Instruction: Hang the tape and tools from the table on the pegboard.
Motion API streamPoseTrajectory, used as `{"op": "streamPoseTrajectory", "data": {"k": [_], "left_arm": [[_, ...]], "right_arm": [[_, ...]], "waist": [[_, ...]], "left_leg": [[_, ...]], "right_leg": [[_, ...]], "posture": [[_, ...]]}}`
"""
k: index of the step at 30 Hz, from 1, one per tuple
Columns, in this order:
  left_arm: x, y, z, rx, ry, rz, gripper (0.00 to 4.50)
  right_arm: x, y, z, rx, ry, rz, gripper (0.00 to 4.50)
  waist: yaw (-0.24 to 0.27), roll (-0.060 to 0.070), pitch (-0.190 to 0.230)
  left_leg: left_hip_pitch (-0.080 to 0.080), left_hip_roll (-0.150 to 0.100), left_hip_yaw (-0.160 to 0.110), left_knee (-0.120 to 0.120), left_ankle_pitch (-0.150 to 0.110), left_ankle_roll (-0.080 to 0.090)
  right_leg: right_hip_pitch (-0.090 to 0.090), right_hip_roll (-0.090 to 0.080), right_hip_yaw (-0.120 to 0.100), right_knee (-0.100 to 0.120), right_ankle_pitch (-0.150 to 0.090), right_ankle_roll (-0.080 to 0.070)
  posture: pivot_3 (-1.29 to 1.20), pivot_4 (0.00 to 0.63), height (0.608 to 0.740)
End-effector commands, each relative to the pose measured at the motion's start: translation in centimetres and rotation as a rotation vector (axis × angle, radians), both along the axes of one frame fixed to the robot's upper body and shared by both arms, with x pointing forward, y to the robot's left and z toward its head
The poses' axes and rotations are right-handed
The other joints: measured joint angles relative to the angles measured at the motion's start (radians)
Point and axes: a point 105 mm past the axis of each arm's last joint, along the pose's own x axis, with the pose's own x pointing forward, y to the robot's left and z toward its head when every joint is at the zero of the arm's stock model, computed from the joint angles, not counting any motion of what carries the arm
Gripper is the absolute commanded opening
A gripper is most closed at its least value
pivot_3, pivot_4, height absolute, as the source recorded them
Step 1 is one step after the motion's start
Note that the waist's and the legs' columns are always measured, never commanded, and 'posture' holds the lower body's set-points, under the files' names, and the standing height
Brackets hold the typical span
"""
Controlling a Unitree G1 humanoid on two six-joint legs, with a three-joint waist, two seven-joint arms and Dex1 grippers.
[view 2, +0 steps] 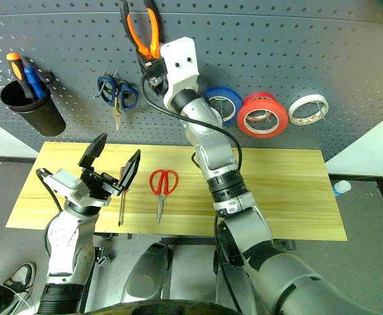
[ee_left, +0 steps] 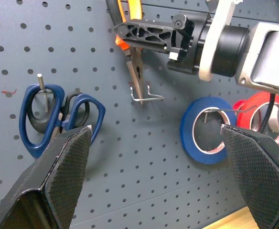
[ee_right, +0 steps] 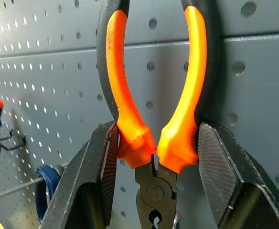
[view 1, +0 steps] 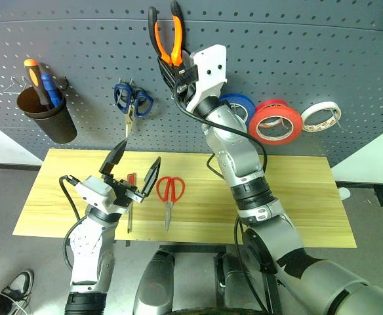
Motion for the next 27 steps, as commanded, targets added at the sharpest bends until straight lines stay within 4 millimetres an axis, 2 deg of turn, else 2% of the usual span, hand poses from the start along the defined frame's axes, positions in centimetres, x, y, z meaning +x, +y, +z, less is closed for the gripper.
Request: {"op": "streamPoseTrajectory", "data": {"k": [1, 11, 21, 27], "left_arm": [[-0.2, 0.0, 0.4, 0.011, -0.017, 0.003, 4.50], [-0.3, 0.1, 0.4, 0.012, -0.014, 0.008, 4.50], [-0.3, 0.2, 0.5, 0.013, -0.016, 0.013, 4.50], [-0.3, 0.1, 0.4, 0.014, -0.014, 0.013, 4.50]], "right_arm": [[0.0, -0.4, 0.2, 0.012, -0.003, -0.035, 2.05], [-1.0, 0.2, -2.0, 0.011, 0.061, -0.009, 2.04], [-1.4, 1.0, -2.5, 0.019, 0.111, 0.029, 2.04], [-1.3, 0.7, -2.5, 0.033, 0.126, 0.028, 4.03]], "waist": [[0.000, 0.000, 0.000], [0.000, 0.000, 0.000], [-0.001, 0.000, 0.000], [-0.001, 0.000, 0.000]], "left_leg": [[0.000, 0.000, 0.000, 0.000, 0.000, 0.000], [0.000, 0.000, 0.000, 0.000, 0.000, 0.000], [0.000, 0.000, 0.000, 0.000, 0.000, 0.000], [-0.001, 0.000, 0.000, -0.001, 0.000, 0.000]], "right_leg": [[0.000, 0.000, 0.000, 0.000, 0.000, 0.000], [0.000, 0.000, 0.000, 0.000, 0.000, 0.000], [-0.001, 0.000, 0.000, -0.001, 0.000, 0.000], [-0.001, 0.000, 0.000, -0.001, 0.000, 0.000]], "posture": [[0.38, 0.184, 0.677], [0.39, 0.184, 0.677], [0.39, 0.183, 0.677], [0.39, 0.180, 0.677]]}}
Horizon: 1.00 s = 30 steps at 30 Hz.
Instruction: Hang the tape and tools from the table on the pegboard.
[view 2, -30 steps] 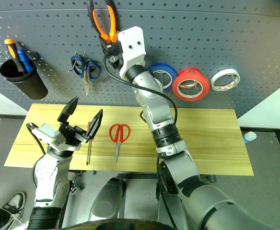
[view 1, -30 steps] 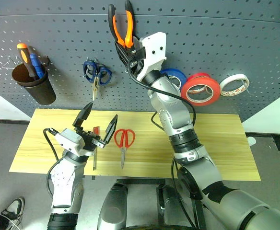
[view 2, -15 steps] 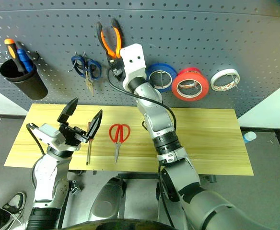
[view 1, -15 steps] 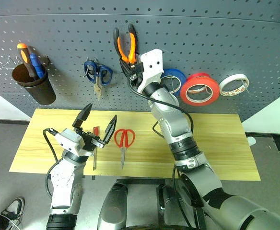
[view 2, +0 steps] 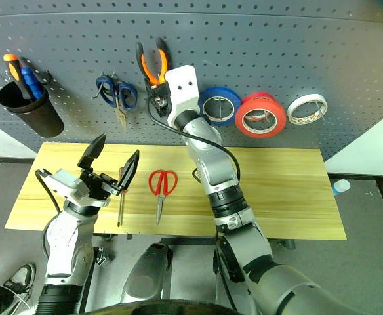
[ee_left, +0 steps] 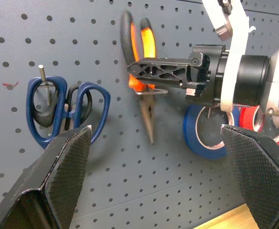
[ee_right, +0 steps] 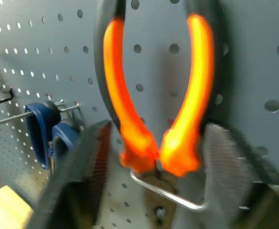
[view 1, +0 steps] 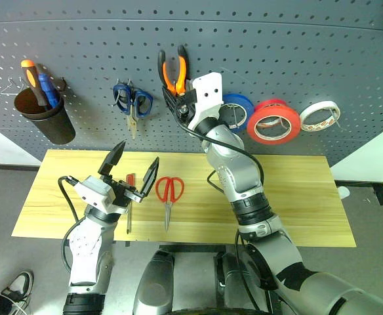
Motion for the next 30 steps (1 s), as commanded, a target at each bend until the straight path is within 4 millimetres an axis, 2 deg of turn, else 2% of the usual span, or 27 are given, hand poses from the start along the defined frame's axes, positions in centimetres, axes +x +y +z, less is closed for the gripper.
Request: {"op": "streamPoseTrajectory", "data": {"k": [1, 2, 9, 19, 26, 30], "left_arm": [[-0.4, -0.1, 0.6, 0.014, -0.029, -0.003, 4.50], [-0.4, -0.1, 0.6, 0.014, -0.029, -0.003, 4.50], [-0.3, -0.2, 0.6, 0.016, -0.029, -0.004, 4.50], [-0.6, -0.1, 0.4, 0.018, -0.026, -0.008, 4.50], [-0.5, -0.1, 0.4, 0.013, -0.027, -0.011, 4.50], [-0.8, 0.4, -0.1, 0.022, 0.014, -0.007, 4.50]], "right_arm": [[-1.0, 0.7, 1.6, 0.043, -0.044, 0.030, 4.38], [-1.0, 0.6, 1.5, 0.039, -0.046, 0.027, 4.48], [-1.1, 0.5, 1.0, 0.021, -0.041, 0.018, 4.48], [-3.5, -0.8, -1.1, 0.007, -0.002, 0.017, 4.48], [-4.4, -1.6, -2.5, -0.002, 0.042, 0.000, 4.48], [-5.7, -2.6, -3.4, -0.004, 0.060, 0.018, 4.48]], "waist": [[0.000, 0.000, 0.000], [0.000, 0.000, 0.000], [0.000, 0.000, 0.000], [0.001, 0.000, 0.000], [0.001, 0.000, 0.000], [0.000, 0.000, 0.000]], "left_leg": [[0.000, 0.000, 0.000, 0.000, 0.000, 0.000], [0.000, 0.000, 0.000, 0.000, 0.000, 0.000], [0.000, 0.000, 0.000, 0.000, 0.000, 0.000], [0.000, 0.000, 0.000, 0.000, 0.000, 0.000], [0.000, 0.000, 0.000, 0.000, 0.000, 0.000], [0.000, 0.000, 0.000, 0.000, 0.000, 0.000]], "right_leg": [[0.000, 0.000, 0.000, 0.000, 0.000, 0.000], [0.000, 0.000, 0.000, 0.000, 0.000, 0.000], [0.000, 0.000, 0.000, 0.000, 0.000, 0.000], [0.000, 0.000, 0.000, -0.001, 0.000, 0.000], [0.000, 0.000, 0.000, -0.001, -0.001, -0.002], [0.000, 0.000, 0.000, -0.002, -0.001, -0.001]], "posture": [[0.39, 0.180, 0.677], [0.39, 0.179, 0.677], [0.40, 0.175, 0.677], [0.39, 0.176, 0.677], [0.39, 0.177, 0.677], [0.38, 0.179, 0.677]]}}
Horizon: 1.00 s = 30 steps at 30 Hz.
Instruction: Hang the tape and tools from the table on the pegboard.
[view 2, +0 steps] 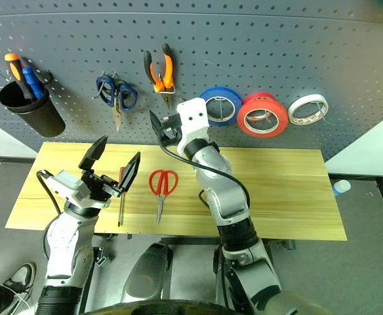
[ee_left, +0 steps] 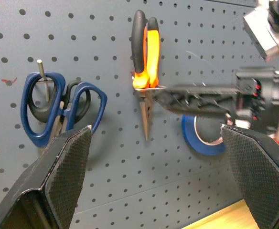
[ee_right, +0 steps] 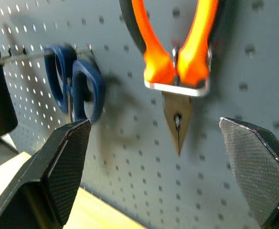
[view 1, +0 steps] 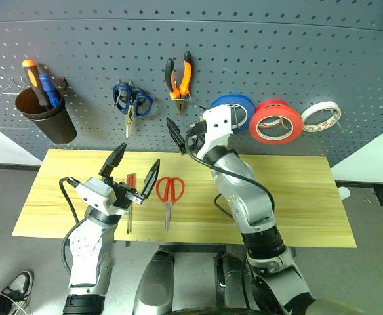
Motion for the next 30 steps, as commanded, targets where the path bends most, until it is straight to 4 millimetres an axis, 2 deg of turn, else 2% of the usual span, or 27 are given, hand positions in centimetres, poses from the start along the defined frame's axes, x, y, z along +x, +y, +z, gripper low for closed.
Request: {"op": "streamPoseTrajectory", "data": {"k": [1, 4, 7, 9, 12, 14, 16, 19, 23, 30], "left_arm": [[-0.9, 0.7, 0.1, 0.017, 0.017, -0.002, 4.50], [-1.9, 1.7, -1.0, 0.046, 0.105, 0.002, 4.50], [-2.7, 2.5, -3.2, 0.051, 0.299, -0.009, 4.50], [-2.5, 2.8, -4.3, -0.034, 0.433, -0.022, 4.50], [-1.9, 2.0, -5.1, -0.078, 0.534, -0.063, 4.50], [-1.3, 0.9, -5.5, -0.117, 0.613, -0.120, 4.50], [-0.3, 0.6, -7.1, -0.047, 0.734, -0.053, 4.50], [0.1, 0.5, -9.5, 0.246, 0.839, 0.059, 4.50], [0.0, 0.1, -10.4, 0.161, 0.967, 0.044, 4.50], [-0.2, -1.0, -11.1, 0.194, 1.059, 0.081, 4.50]], "right_arm": [[-1.9, -0.6, 1.1, 0.024, -0.048, 0.041, 4.48], [-3.9, -1.3, 0.4, 0.031, -0.018, 0.134, 4.48], [-6.4, -2.6, -1.4, 0.009, 0.074, 0.280, 4.48], [-7.8, -3.6, -2.7, -0.019, 0.145, 0.361, 4.48], [-9.0, -5.2, -3.6, -0.043, 0.208, 0.434, 4.48], [-9.4, -6.2, -4.2, -0.074, 0.228, 0.460, 4.48], [-9.6, -7.1, -4.6, -0.114, 0.238, 0.480, 4.48], [-9.9, -7.8, -4.7, -0.155, 0.238, 0.510, 4.48], [-10.2, -7.9, -4.7, -0.202, 0.235, 0.538, 4.48], [-10.2, -7.5, -4.5, -0.206, 0.224, 0.539, 4.48]], "waist": [[-0.002, 0.000, 0.000], [-0.004, 0.000, 0.000], [-0.004, 0.000, 0.000], [-0.002, 0.000, 0.000], [-0.005, 0.001, 0.001], [-0.008, 0.001, 0.001], [-0.007, 0.001, 0.001], [-0.013, 0.001, 0.001], [-0.019, 0.001, 0.001], [-0.015, 0.001, 0.001]], "left_leg": [[0.000, 0.000, 0.000, 0.000, 0.000, 0.000], [0.000, 0.000, 0.000, 0.000, 0.000, 0.001], [0.000, 0.000, 0.000, 0.000, -0.001, 0.002], [0.000, 0.000, 0.000, 0.000, -0.001, 0.003], [0.002, 0.000, -0.001, 0.002, -0.001, 0.003], [0.004, 0.000, -0.001, 0.002, -0.001, 0.003], [0.004, 0.000, -0.001, 0.002, -0.001, 0.003], [0.008, 0.000, -0.002, 0.002, -0.001, 0.003], [0.007, 0.000, -0.002, 0.001, -0.002, 0.003], [0.007, 0.000, -0.002, 0.001, -0.002, 0.003]], "right_leg": [[0.000, 0.000, 0.000, 0.000, 0.000, 0.000], [0.000, 0.000, 0.000, -0.001, 0.000, 0.000], [0.001, 0.000, 0.000, -0.002, -0.002, 0.000], [0.002, 0.000, 0.001, -0.003, -0.003, 0.000], [0.006, 0.000, 0.001, -0.004, -0.003, 0.000], [0.007, 0.000, 0.001, -0.004, -0.004, 0.001], [0.009, 0.000, 0.001, -0.004, -0.005, 0.004], [0.010, 0.001, 0.001, -0.004, -0.003, 0.001], [0.009, 0.001, 0.001, -0.004, -0.003, 0.003], [0.009, 0.001, 0.001, -0.004, -0.003, 0.002]], "posture": [[0.38, 0.180, 0.677], [0.37, 0.185, 0.677], [0.36, 0.185, 0.677], [0.36, 0.186, 0.677], [0.36, 0.187, 0.677], [0.36, 0.187, 0.677], [0.35, 0.187, 0.677], [0.35, 0.187, 0.677], [0.33, 0.191, 0.677], [0.33, 0.191, 0.677]]}}
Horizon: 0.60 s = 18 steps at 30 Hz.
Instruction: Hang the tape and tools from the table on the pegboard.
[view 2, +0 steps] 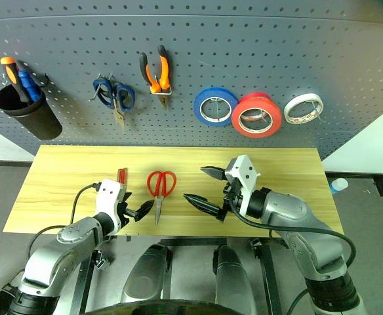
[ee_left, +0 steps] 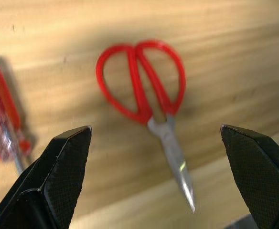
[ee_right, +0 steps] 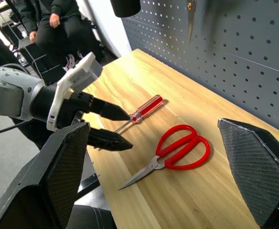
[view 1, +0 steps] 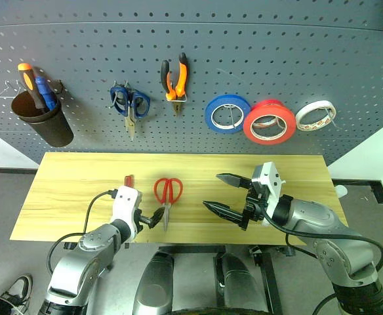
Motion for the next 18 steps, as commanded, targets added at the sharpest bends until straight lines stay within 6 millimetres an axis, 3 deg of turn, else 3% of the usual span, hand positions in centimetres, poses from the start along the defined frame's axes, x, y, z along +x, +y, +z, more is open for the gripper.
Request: {"op": "streamPoseTrajectory", "data": {"k": [1, 4, 18], "left_arm": [[0.3, -1.3, 0.7, -0.025, -0.004, 0.001, 4.50], [0.1, -2.4, 0.3, -0.035, 0.033, -0.013, 4.50], [0.7, -2.8, -1.5, 0.071, 0.120, 0.046, 4.50]], "right_arm": [[-0.4, 0.9, 1.2, 0.022, -0.056, 0.030, 4.48], [-0.4, 1.2, 1.3, 0.022, -0.061, 0.027, 4.48], [-1.0, 1.3, 2.2, 0.023, -0.071, 0.043, 4.48]], "waist": [[0.002, 0.000, 0.000], [0.006, 0.000, 0.000], [0.015, 0.000, 0.000]], "left_leg": [[0.000, 0.000, 0.000, 0.000, 0.000, 0.000], [0.001, 0.000, 0.000, 0.001, 0.000, 0.000], [0.001, 0.000, 0.000, 0.001, 0.000, 0.000]], "right_leg": [[0.000, 0.000, 0.000, 0.000, 0.000, 0.000], [0.001, 0.000, 0.000, 0.000, 0.000, 0.000], [0.002, 0.000, 0.000, -0.001, 0.000, 0.000]], "posture": [[0.33, 0.190, 0.677], [0.33, 0.189, 0.677], [0.31, 0.184, 0.677]]}}
